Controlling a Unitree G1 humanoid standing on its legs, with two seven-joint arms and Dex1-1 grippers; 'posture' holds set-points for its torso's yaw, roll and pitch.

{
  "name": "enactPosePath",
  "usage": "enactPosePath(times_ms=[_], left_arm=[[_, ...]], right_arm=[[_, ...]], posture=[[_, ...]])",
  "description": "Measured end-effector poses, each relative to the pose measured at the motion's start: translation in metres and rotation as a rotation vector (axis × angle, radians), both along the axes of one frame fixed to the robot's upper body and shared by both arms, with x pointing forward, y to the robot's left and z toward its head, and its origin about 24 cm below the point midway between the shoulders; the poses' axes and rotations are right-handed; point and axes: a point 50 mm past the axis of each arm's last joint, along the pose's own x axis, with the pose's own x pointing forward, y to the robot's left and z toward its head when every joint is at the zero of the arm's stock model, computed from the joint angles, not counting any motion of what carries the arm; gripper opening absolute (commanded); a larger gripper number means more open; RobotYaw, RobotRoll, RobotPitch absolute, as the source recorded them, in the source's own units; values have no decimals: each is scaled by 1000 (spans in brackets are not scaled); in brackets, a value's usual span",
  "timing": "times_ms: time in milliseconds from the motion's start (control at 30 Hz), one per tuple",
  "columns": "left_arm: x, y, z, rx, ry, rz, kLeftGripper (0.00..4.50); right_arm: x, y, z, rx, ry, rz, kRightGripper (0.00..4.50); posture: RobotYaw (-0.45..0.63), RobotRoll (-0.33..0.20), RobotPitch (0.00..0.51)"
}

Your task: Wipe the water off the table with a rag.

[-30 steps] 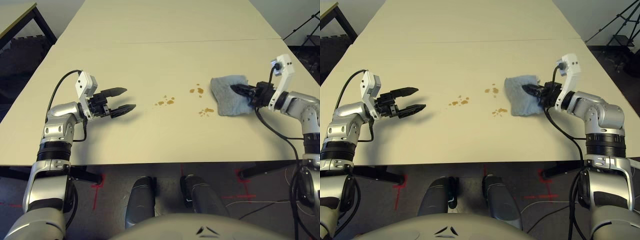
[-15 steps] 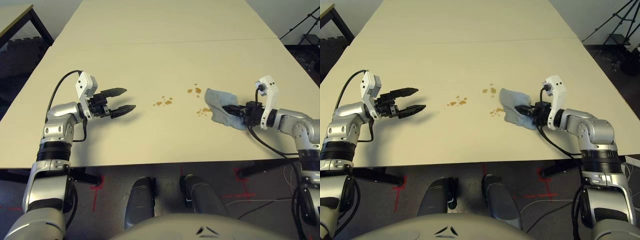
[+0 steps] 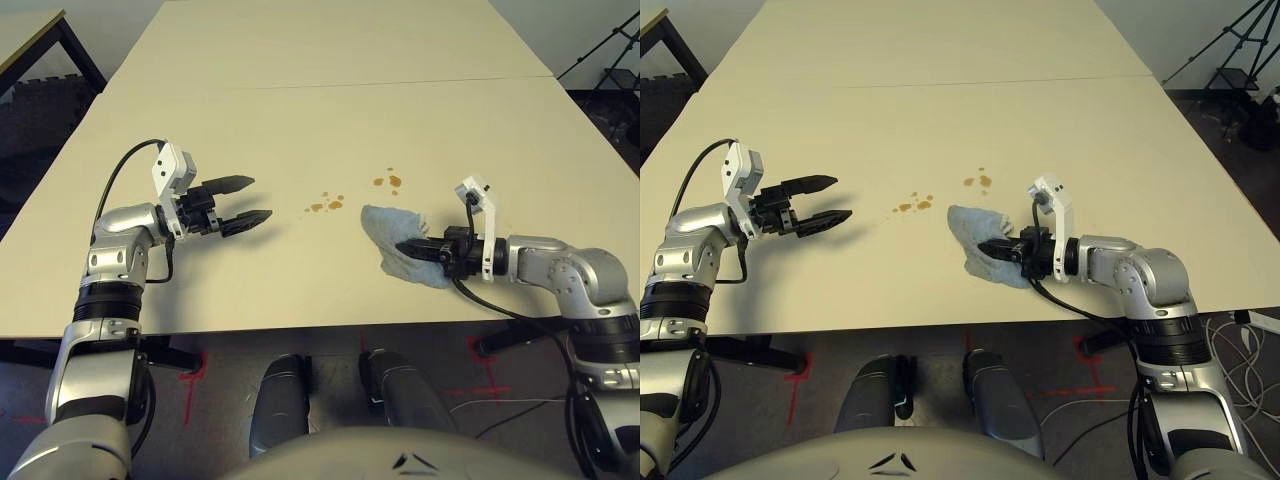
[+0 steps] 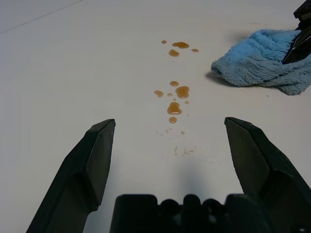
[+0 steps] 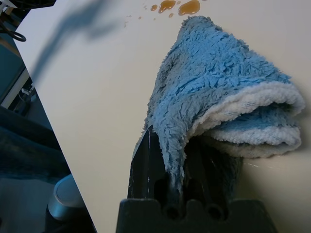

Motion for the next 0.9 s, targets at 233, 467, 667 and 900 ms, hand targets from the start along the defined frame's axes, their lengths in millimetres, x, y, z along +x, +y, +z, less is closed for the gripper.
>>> enactPosePath(times_ms=[233,467,667,900], left_arm=[[0,-1,-1,1,2,-2,4500],[1,0,-2,4,6,2,4500],[2,0,-5,-2,12,8,4500],[3,-1,-5,1,3,2,4500]], right_arm=[[15,-35,0,-118,-49,-120,34],[27,-83,13,-214,-92,-260,33],[41,-117,47,-152,-165,-422,33],[61,-108,95,93,-301,-483,33]], posture=[[-193,0,131],[-198,0,127],[-200,0,123],[-206,0,115]])
